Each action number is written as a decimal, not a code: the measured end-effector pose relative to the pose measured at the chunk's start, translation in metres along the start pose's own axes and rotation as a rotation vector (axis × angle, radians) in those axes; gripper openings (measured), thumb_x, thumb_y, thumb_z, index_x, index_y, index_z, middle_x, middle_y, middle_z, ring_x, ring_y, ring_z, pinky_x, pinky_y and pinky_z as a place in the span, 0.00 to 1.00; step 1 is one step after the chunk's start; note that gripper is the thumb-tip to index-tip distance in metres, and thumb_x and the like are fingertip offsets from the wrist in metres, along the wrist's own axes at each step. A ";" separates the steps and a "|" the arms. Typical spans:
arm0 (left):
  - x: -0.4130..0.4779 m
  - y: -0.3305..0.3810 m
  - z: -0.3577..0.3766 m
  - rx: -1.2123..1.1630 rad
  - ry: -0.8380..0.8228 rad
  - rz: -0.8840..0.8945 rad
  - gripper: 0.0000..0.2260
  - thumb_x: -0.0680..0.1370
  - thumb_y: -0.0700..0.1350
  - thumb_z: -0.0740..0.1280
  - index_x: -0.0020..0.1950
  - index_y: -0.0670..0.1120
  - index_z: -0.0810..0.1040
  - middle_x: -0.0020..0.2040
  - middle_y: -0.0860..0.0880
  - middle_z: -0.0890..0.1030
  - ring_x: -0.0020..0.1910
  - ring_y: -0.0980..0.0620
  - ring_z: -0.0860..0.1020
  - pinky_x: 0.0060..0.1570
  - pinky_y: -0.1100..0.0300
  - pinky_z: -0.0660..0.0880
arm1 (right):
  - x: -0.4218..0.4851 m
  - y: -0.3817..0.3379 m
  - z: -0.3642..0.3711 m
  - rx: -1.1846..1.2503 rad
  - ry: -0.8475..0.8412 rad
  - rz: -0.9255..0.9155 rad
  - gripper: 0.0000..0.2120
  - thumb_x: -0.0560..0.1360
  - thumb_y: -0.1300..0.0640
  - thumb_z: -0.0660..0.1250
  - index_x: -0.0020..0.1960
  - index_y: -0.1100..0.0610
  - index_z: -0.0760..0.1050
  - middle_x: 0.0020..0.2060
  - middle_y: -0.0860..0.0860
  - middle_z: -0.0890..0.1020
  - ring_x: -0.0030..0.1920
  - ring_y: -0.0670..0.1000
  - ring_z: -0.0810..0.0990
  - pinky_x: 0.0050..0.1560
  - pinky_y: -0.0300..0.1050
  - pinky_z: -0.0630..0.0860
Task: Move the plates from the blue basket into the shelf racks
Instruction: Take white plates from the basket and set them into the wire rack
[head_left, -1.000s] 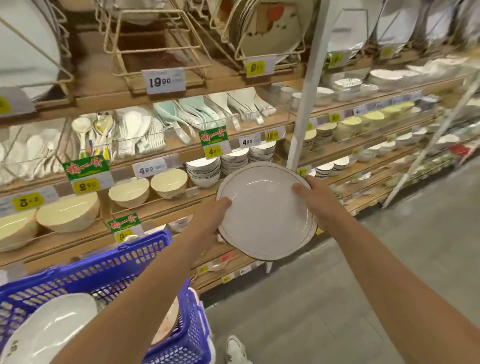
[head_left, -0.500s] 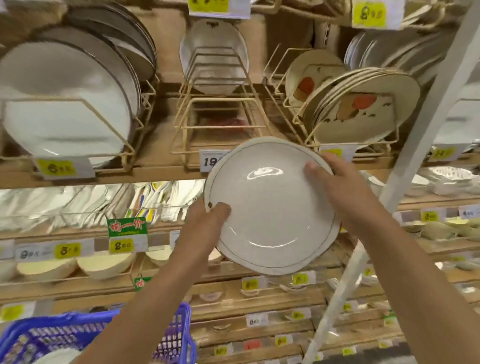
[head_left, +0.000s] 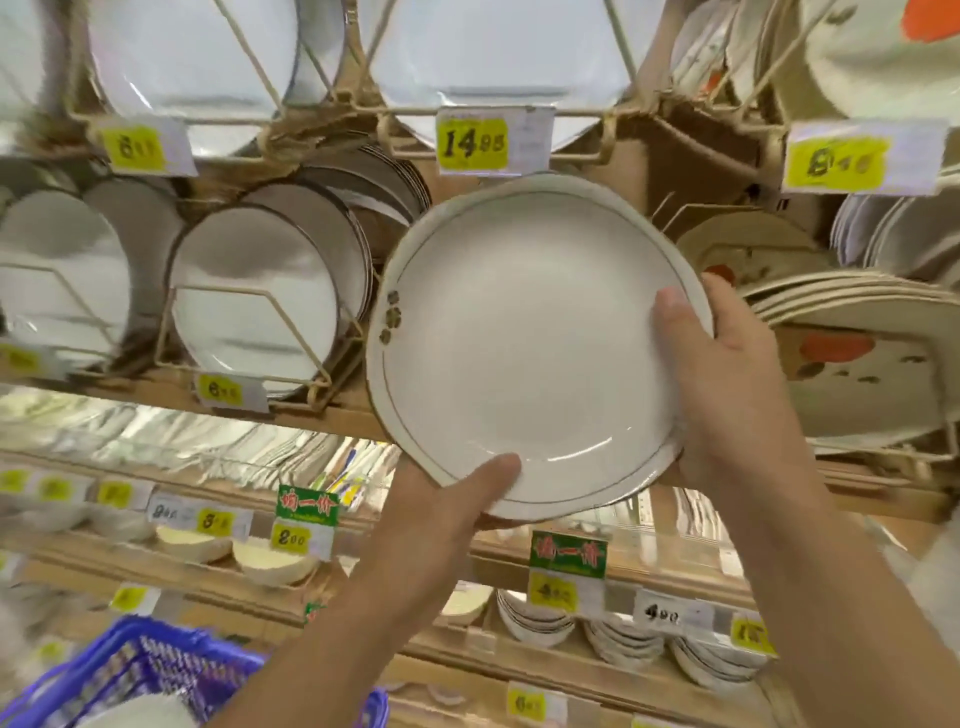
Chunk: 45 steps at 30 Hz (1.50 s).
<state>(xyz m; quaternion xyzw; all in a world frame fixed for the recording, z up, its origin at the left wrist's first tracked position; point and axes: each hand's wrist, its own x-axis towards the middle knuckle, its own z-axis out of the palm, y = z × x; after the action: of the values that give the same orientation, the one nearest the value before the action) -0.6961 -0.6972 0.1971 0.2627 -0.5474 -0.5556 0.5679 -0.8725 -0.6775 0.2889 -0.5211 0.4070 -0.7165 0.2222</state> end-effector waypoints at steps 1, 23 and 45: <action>0.003 0.004 -0.001 -0.015 0.020 -0.005 0.23 0.62 0.47 0.76 0.57 0.55 0.81 0.54 0.48 0.84 0.54 0.47 0.83 0.49 0.51 0.79 | 0.004 -0.004 -0.004 0.002 -0.044 0.014 0.10 0.82 0.56 0.58 0.56 0.49 0.77 0.39 0.44 0.85 0.36 0.43 0.83 0.31 0.37 0.77; 0.078 0.126 -0.027 1.499 0.102 1.217 0.17 0.74 0.39 0.65 0.62 0.39 0.75 0.39 0.39 0.83 0.34 0.44 0.79 0.32 0.61 0.68 | 0.047 -0.059 -0.042 -1.168 -0.371 -0.825 0.28 0.70 0.68 0.62 0.69 0.55 0.68 0.51 0.60 0.82 0.47 0.65 0.78 0.37 0.47 0.63; 0.238 0.067 -0.034 1.097 0.261 0.567 0.17 0.75 0.31 0.63 0.63 0.38 0.77 0.57 0.36 0.80 0.58 0.40 0.78 0.50 0.60 0.71 | 0.159 0.032 0.022 -1.280 0.043 -0.539 0.15 0.73 0.73 0.58 0.58 0.64 0.74 0.48 0.67 0.79 0.50 0.69 0.77 0.47 0.56 0.74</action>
<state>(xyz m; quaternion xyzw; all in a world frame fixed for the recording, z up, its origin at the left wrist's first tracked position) -0.6941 -0.9102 0.3278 0.4260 -0.7272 0.0145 0.5380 -0.9128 -0.8218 0.3554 -0.6183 0.6100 -0.3761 -0.3227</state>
